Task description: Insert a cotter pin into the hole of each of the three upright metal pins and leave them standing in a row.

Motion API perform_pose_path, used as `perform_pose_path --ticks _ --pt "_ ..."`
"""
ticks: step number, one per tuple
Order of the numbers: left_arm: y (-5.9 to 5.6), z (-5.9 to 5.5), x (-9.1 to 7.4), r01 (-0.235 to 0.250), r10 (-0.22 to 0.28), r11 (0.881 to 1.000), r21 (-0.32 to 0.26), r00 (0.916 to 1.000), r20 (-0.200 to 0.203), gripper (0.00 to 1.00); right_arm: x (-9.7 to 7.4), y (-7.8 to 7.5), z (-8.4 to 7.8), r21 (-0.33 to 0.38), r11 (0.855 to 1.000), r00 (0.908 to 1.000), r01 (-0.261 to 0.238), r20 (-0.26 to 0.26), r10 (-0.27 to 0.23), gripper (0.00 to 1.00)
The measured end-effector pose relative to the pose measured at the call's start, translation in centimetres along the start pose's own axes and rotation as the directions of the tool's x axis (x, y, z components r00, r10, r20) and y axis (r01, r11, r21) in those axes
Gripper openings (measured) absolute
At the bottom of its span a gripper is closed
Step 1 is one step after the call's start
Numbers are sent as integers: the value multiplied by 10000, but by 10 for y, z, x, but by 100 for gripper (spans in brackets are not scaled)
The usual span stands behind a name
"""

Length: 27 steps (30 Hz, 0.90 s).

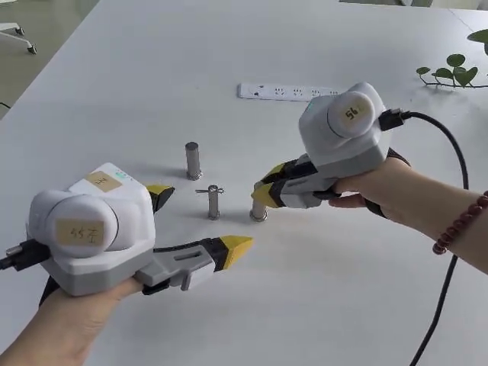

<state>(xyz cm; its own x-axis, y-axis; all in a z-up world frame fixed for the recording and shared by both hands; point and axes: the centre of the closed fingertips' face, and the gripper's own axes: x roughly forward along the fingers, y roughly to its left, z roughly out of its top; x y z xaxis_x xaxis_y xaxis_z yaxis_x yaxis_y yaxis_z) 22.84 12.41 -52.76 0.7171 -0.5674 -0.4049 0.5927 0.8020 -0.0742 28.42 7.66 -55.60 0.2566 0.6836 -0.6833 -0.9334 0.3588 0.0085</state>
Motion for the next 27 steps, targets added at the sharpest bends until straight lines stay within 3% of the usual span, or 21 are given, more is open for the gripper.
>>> perform_pose_path --ticks 8,27 --pt "-1 0 0 -18 18 10000 82 10000 12 76 -5 13 -5 -98 9999 9999 -103 -109 102 8" --pt "-4 0 -2 15 -16 9999 106 10000 20 75 -7 14 -12 -230 9996 9998 -130 -175 126 8"
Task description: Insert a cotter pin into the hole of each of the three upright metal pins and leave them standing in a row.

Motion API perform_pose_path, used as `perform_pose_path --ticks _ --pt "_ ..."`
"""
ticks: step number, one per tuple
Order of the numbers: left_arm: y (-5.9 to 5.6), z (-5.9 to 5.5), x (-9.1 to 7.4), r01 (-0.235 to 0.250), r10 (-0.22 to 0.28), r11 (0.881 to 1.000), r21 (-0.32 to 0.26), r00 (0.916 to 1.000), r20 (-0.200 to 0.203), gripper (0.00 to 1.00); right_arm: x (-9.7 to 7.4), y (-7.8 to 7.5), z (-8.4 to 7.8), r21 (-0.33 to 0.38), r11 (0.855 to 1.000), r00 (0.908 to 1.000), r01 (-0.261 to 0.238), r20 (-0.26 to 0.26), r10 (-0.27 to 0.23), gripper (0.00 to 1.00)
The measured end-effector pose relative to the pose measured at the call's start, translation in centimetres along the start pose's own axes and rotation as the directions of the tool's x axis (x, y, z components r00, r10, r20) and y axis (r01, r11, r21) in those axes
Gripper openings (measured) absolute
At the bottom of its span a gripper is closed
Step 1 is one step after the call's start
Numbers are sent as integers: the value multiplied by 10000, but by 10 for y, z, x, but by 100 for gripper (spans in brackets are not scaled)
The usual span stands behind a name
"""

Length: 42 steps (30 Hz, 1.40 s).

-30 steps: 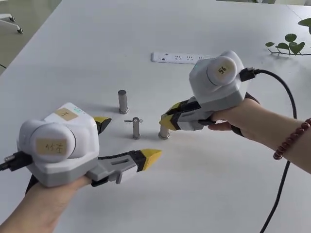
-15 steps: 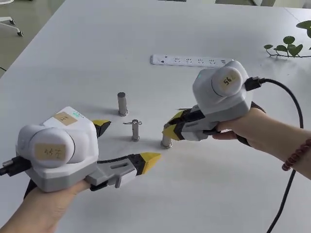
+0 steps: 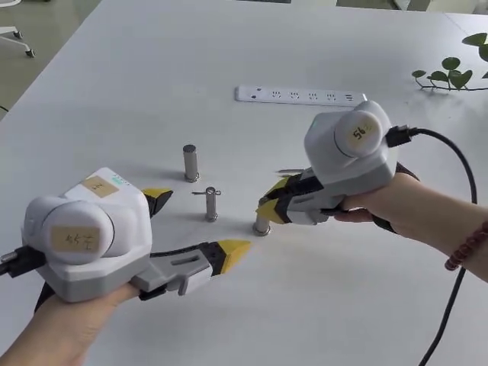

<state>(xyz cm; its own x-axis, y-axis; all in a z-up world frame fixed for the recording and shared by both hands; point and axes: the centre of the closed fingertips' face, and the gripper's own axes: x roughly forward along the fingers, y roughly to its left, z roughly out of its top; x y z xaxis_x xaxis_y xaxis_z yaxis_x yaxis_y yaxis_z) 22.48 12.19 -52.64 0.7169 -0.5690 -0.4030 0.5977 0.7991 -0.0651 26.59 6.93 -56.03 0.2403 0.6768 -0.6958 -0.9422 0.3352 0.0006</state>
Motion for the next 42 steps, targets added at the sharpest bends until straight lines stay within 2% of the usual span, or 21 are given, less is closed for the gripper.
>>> perform_pose_path --ticks 4,7,10,16,23,25,29,37,39,42 --pt "-1 0 0 13 -13 10000 0 10000 -25 75 1 0 1 45 10000 9999 73 70 -73 9" --pt "-1 0 -1 4 -4 10000 16 10000 -43 75 1 0 1 385 9992 9998 57 178 -64 17" --pt "-1 2 -2 -25 25 10000 61 10000 -36 75 0 2 2 806 9967 9997 -59 229 41 19" --pt "-1 2 -3 -58 59 10000 59 10000 -49 75 -8 -2 1 1053 9944 9996 12 283 -42 22" --pt "-1 5 -4 -109 109 9999 60 9999 35 77 -21 -19 -3 1267 9913 9991 352 184 -379 23" --pt "-1 5 -4 -120 120 9999 53 9999 30 77 -25 -24 -2 1119 9920 9978 590 229 -620 21" --pt "-1 5 -3 -83 83 9999 59 10000 14 78 -29 -32 -3 1315 9887 9969 717 223 -752 20" --pt "2 3 -2 -140 140 9999 -2 9999 -47 77 -32 -71 -19 1732 9696 9848 1728 -137 -1730 19" --pt "3 2 -2 -154 154 9999 -15 9999 -66 77 -30 -76 -23 1794 9669 9833 1816 -246 -1801 18" --pt "3 3 -3 -169 168 9998 -41 9998 -95 75 -27 -85 -28 1498 9696 9811 1935 -348 -1905 17"
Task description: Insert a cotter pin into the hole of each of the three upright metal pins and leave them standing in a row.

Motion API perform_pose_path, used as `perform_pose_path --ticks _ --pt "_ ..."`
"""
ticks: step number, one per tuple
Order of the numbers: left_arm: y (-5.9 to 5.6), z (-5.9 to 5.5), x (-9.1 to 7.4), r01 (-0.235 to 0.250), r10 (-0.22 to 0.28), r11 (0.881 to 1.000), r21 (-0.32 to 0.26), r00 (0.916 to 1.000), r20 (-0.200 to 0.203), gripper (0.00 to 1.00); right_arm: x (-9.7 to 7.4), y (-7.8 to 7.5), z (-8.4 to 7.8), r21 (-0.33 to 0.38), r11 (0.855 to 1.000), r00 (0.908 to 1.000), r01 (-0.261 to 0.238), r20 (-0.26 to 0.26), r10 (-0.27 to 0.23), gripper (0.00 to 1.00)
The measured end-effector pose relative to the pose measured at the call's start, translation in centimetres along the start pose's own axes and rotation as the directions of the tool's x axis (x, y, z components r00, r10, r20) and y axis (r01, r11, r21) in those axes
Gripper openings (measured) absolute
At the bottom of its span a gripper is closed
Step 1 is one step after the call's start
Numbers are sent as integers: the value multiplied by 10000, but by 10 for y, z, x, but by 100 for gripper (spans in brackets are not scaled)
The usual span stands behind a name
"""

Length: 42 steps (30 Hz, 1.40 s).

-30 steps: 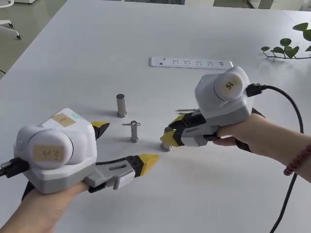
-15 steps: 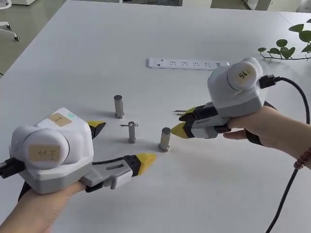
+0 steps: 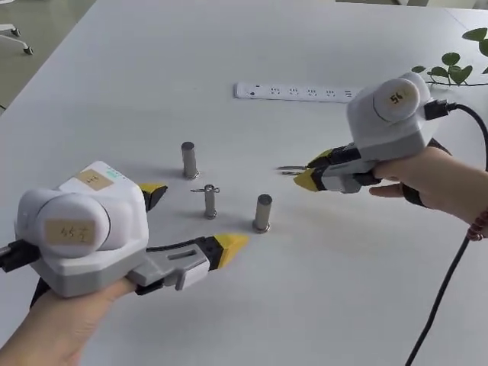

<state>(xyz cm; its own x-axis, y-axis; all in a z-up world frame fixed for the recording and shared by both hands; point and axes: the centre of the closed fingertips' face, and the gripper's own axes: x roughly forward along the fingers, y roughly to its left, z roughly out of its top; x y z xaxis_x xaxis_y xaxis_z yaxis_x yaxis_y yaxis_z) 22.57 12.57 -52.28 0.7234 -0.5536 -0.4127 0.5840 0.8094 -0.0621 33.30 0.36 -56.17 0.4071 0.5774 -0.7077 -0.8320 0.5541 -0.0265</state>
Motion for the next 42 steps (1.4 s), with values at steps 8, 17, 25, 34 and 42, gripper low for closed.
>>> perform_pose_path --ticks 8,17,25,34,42 --pt "5 6 -5 -224 228 9996 -187 9995 212 73 17 -22 -11 -103 9998 9993 167 -342 -170 14" --pt "7 -5 -5 -261 259 9995 -184 9996 -97 73 34 -37 -19 -143 9997 9972 188 -724 -198 12" --pt "7 -7 -2 -224 219 9993 -283 9996 -165 73 41 -40 -24 -196 9997 9942 110 -1071 -130 13" --pt "12 -8 -3 -440 433 9986 -284 9988 -218 71 44 -43 -31 -51 10000 9924 -35 -1229 28 6" --pt "13 -12 -6 -527 518 9983 -242 9980 -349 70 45 -42 -31 -158 9997 9840 -189 -1777 158 0"
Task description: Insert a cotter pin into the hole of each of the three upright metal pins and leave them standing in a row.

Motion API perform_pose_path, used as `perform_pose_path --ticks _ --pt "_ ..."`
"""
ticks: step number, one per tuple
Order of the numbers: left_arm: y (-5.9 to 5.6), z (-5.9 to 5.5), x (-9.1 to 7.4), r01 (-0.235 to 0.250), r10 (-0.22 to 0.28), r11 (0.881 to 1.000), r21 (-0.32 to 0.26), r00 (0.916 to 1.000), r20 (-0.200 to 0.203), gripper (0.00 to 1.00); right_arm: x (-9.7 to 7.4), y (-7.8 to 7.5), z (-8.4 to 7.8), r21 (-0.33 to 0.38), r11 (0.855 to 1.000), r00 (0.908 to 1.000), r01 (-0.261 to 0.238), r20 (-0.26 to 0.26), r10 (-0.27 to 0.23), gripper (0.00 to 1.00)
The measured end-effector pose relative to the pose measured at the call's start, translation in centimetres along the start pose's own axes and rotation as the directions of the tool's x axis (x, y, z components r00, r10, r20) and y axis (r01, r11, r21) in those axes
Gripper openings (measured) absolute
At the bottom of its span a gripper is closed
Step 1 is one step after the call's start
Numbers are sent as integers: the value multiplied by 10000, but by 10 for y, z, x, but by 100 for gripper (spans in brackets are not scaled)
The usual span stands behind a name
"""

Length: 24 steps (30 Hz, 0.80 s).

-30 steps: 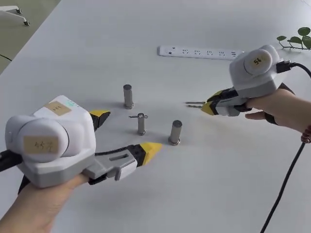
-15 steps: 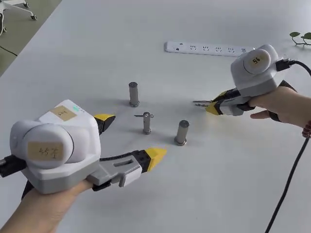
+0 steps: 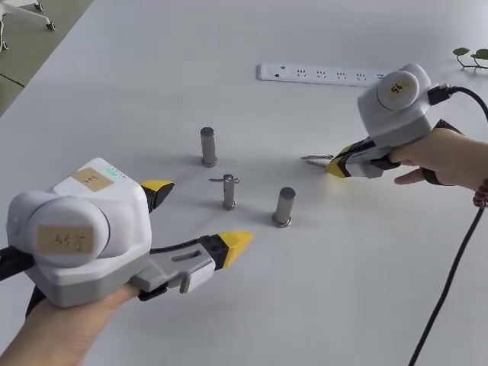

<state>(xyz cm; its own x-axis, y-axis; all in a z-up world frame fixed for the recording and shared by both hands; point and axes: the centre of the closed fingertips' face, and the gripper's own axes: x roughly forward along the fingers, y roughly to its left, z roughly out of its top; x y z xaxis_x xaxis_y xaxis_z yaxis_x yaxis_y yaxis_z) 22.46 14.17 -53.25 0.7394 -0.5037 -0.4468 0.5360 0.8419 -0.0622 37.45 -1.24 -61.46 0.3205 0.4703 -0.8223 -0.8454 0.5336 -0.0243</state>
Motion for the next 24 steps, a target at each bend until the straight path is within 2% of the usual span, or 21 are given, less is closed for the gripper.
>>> perform_pose_path --ticks 8,13,17,24 --pt "-1 0 -1 76 -76 9998 -163 10000 -5 70 3 -6 1 -307 9995 9997 -58 -223 52 0" --pt "0 1 -2 65 -65 9999 -133 10000 21 69 1 -1 2 -601 9982 9995 -33 -324 13 0" --pt "2 2 -2 -12 13 9998 -176 10000 58 67 -4 3 4 -549 9984 9998 -95 -189 85 0" --pt "-3 4 -1 37 -36 9999 -154 10000 81 66 -18 9 6 -1025 9947 10000 -8 13 9 0"
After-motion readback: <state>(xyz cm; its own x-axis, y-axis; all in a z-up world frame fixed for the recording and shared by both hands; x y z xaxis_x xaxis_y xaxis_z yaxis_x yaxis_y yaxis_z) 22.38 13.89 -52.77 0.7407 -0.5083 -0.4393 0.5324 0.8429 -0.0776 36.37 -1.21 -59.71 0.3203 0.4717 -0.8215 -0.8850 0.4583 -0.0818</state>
